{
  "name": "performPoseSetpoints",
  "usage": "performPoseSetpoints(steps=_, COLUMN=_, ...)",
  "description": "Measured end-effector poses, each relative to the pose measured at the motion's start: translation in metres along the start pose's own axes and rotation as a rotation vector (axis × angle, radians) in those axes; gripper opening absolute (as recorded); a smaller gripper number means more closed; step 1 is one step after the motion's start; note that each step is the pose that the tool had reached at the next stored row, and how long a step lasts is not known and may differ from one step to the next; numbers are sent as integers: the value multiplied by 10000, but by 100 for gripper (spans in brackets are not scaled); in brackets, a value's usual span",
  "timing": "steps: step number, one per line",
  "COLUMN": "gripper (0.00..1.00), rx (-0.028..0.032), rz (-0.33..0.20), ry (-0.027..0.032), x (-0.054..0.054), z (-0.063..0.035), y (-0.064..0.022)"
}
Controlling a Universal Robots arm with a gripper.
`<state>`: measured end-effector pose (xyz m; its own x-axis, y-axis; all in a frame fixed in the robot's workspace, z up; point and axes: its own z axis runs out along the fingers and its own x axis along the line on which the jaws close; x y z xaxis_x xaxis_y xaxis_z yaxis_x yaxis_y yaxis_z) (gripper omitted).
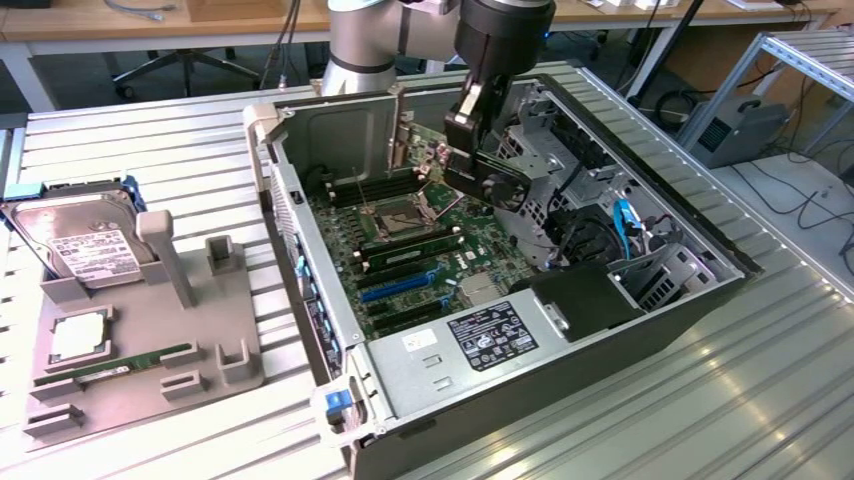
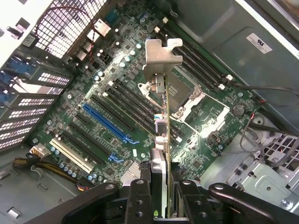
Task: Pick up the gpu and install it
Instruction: 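Insert the gpu into the slot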
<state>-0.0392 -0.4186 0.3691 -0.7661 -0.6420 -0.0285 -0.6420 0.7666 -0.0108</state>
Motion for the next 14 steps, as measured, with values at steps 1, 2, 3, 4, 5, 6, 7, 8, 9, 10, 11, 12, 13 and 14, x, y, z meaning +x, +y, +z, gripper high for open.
performPoseSetpoints(steps=1, gripper=27, rx=-1, rz=-27, ry=0, x=0, z=0, y=0)
performPoseSetpoints(steps=2, gripper=27, rx=-2, rz=-55, ry=-1, x=0, z=0, y=0)
performPoseSetpoints(steps=3, gripper=27, rx=-2, rz=-82, ry=-1, x=0, z=0, y=0)
performPoseSetpoints(steps=4, gripper=27, rx=-3, rz=-109, ry=-1, x=0, z=1, y=0)
performPoseSetpoints(steps=5, gripper=27, rx=-4, rz=-139, ry=-2, x=0, z=1, y=0)
performPoseSetpoints(steps=6, gripper=27, rx=-5, rz=-164, ry=-2, x=0, z=1, y=0)
performPoseSetpoints(steps=7, gripper=27, rx=-6, rz=-192, ry=-2, x=0, z=1, y=0)
performPoseSetpoints(steps=8, gripper=27, rx=-6, rz=-217, ry=-3, x=0, z=1, y=0)
performPoseSetpoints(steps=9, gripper=27, rx=-7, rz=-241, ry=-3, x=0, z=1, y=0)
performPoseSetpoints(steps=10, gripper=27, rx=-8, rz=-270, ry=-3, x=0, z=1, y=0)
performPoseSetpoints(steps=11, gripper=27, rx=-9, rz=-304, ry=-4, x=0, z=2, y=0)
performPoseSetpoints(steps=12, gripper=27, rx=-10, rz=-332, ry=-3, x=0, z=2, y=0)
performPoseSetpoints(steps=13, gripper=27, rx=-10, rz=-356, ry=-4, x=0, z=2, y=0)
performPoseSetpoints(steps=14, gripper=27, rx=-11, rz=-384, ry=-4, x=0, z=2, y=0)
